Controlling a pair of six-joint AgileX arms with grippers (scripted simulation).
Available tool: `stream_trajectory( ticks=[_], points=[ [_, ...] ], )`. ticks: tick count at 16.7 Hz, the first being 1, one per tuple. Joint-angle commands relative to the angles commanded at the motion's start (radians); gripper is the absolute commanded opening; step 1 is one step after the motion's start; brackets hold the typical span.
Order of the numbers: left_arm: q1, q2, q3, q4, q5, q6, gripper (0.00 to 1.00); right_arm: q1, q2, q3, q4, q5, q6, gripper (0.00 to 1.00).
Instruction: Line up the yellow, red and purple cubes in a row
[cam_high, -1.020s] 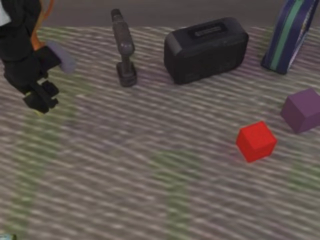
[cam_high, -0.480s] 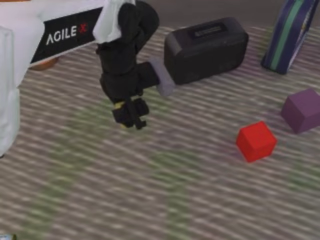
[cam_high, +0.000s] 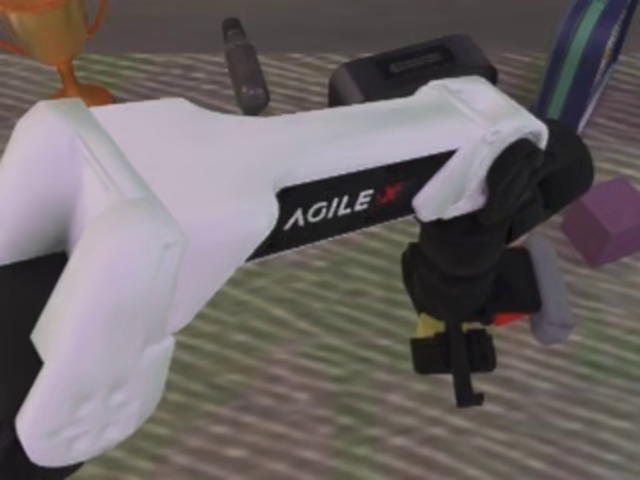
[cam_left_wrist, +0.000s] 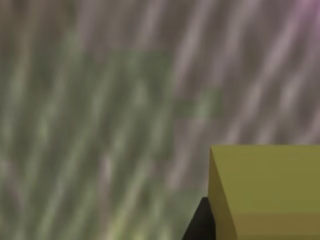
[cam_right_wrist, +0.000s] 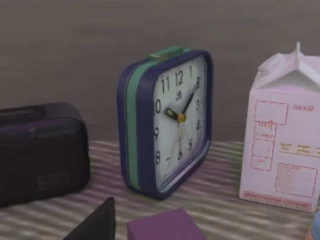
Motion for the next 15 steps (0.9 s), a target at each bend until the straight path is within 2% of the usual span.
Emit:
stream_trajectory(
  ticks=[2,8,15],
  points=[
    [-0.024,-0.003,0.004,-0.001,-0.001,-0.008,0.0,0.0,0.0,0.0,0.0,0.0,0.0,1.0],
    [-0.023,0.004,-0.012,0.017,0.0,-0.006,0.0,0.0,0.0,0.0,0.0,0.0,0.0,1.0],
    [-0.027,0.078,-0.136,0.221,0.0,-0.011,0.0,0.0,0.0,0.0,0.0,0.0,0.0,1.0]
  ],
)
